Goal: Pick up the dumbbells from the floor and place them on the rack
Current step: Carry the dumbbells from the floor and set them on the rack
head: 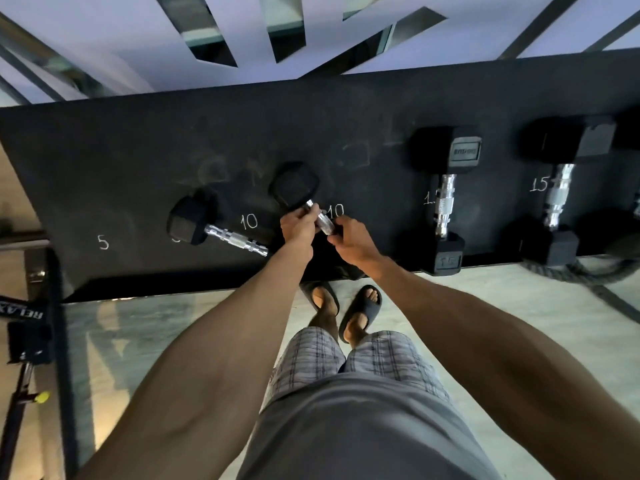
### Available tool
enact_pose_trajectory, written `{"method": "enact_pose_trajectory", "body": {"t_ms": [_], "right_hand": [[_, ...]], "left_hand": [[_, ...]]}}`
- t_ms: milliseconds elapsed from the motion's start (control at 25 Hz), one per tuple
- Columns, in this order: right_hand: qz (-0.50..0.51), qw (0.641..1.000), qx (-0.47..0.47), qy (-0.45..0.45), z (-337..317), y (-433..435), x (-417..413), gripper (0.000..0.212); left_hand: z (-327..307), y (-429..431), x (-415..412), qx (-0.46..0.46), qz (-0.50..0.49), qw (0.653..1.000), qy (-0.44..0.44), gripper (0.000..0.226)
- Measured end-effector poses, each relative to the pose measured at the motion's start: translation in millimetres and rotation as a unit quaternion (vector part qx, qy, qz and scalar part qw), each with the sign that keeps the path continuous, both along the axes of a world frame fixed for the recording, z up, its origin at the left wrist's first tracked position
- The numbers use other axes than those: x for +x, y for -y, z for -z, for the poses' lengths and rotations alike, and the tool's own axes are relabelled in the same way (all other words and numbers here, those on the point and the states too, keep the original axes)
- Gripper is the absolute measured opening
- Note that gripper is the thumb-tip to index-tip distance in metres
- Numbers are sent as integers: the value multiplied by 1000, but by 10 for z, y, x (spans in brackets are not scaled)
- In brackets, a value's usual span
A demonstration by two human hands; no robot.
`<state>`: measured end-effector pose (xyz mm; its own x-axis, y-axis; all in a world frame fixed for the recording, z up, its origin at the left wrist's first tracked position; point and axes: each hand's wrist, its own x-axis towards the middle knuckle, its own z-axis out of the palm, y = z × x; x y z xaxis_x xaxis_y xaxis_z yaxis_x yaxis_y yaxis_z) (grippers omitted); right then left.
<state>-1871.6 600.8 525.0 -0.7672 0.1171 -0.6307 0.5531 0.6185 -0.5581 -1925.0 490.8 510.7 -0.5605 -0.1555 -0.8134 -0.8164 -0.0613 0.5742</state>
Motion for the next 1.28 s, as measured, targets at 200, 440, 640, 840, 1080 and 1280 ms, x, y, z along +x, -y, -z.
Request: {"method": "enact_pose_trajectory", "body": {"t_ms": [200, 440, 640, 840, 1080, 1280], "right_hand": [[106, 993, -18, -39, -63, -79, -75, 25], [147, 988, -32, -24, 27, -109, -108, 18], [138, 990, -27, -17, 66, -98, -4, 15], [108, 994, -13, 7, 98, -94, 131, 17], [76, 984, 66, -149, -247, 33, 301, 19], [-22, 984, 27, -176, -330, 471, 263, 28]], "left_hand": [[-115, -264, -324, -55, 174, 981, -72, 10], [-71, -399, -423, -86, 260, 958, -81, 13], [-35, -334, -333, -78, 264, 959, -67, 19], [13, -261, -171, -91, 304, 948, -40, 19], [-411, 273, 43, -83, 191, 978, -19, 21], [-422, 990, 255, -38, -5, 999, 12, 26]]}}
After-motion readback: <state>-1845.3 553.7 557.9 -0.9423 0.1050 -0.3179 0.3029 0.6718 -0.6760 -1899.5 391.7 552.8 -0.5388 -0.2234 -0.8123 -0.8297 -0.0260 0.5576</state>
